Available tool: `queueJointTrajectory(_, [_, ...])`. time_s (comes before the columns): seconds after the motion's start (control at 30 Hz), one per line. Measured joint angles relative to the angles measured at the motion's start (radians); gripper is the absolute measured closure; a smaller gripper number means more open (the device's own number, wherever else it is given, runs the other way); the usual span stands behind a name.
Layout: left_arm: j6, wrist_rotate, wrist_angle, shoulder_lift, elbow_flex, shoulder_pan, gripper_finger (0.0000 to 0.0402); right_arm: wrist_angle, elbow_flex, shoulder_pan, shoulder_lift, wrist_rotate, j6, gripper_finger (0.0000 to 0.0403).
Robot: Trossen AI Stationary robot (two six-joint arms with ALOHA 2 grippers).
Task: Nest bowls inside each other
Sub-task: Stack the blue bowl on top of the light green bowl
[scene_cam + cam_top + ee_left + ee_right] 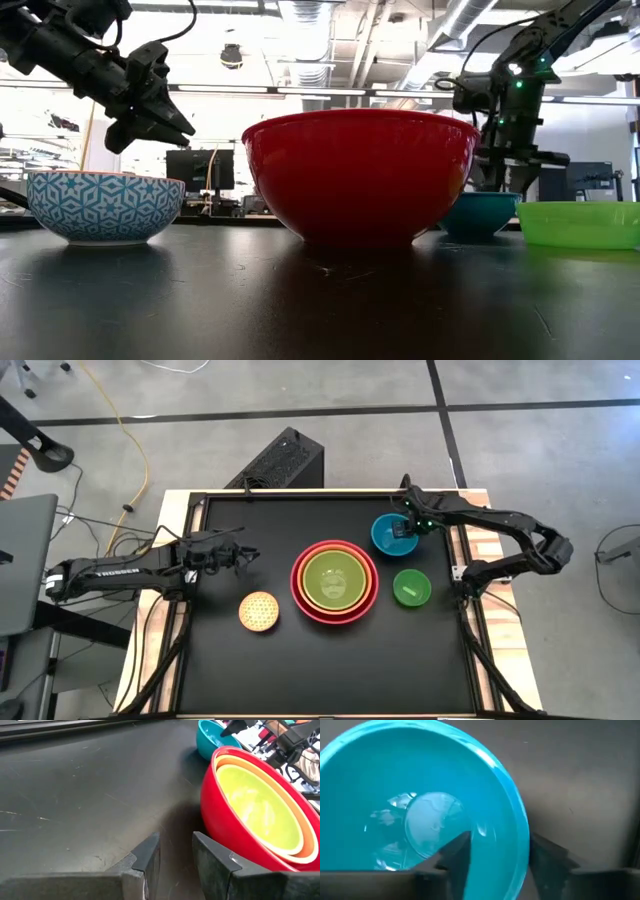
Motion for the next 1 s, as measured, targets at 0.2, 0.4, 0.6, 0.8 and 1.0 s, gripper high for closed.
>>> queueJointTrajectory(0.2, [-0.020, -0.004, 0.001, 0.000, 0.000, 0.000, 0.0299, 0.000, 0.001, 0.000, -0.001, -0.001, 0.000, 0.0369])
queueJointTrajectory(0.4, [-0.034, 0.001, 0.001, 0.000, 0.000, 0.000, 0.0299, -0.057, 0.103, 0.000, -0.002, -0.002, -0.031, 0.0383])
queueJointTrajectory(0.6, [-0.030, 0.000, 0.002, 0.000, 0.000, 0.000, 0.0299, -0.169, 0.344, 0.026, -0.002, 0.007, -0.072, 0.0398])
queueJointTrajectory(0.8, [0.012, 0.000, 0.002, 0.000, 0.000, 0.000, 0.0299, -0.188, 0.561, 0.173, -0.002, -0.004, -0.038, 0.0400])
queueJointTrajectory(1.0, [0.069, 0.001, 0.002, 0.000, 0.000, 0.000, 0.0299, -0.159, 0.631, 0.403, 0.000, 0.023, 0.086, 0.0400])
